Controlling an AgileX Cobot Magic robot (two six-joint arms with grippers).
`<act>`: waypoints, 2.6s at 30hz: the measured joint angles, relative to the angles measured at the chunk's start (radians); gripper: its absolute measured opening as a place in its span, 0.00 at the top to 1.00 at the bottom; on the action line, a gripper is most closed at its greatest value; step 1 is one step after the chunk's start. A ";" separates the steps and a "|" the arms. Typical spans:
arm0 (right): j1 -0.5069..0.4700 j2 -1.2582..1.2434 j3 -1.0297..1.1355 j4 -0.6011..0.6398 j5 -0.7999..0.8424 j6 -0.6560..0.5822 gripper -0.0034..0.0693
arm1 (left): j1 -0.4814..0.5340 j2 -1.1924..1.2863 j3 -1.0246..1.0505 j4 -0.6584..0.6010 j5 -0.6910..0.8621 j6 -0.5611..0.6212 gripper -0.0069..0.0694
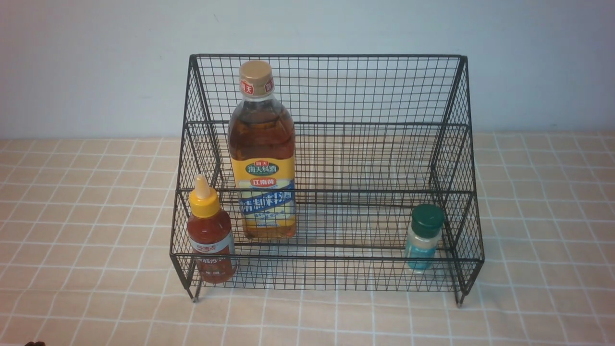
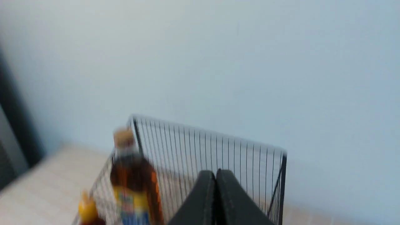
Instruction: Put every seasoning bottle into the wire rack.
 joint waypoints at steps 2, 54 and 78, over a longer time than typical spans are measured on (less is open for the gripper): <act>0.000 -0.141 0.114 -0.003 -0.115 0.006 0.97 | 0.000 0.000 0.000 0.000 0.000 0.000 0.92; -0.575 -0.467 1.086 -0.027 -0.404 0.023 0.97 | 0.000 0.000 0.000 -0.003 0.003 0.000 0.92; -0.575 -0.467 1.086 -0.027 -0.404 0.023 0.97 | 0.000 0.000 0.000 -0.003 0.003 0.000 0.92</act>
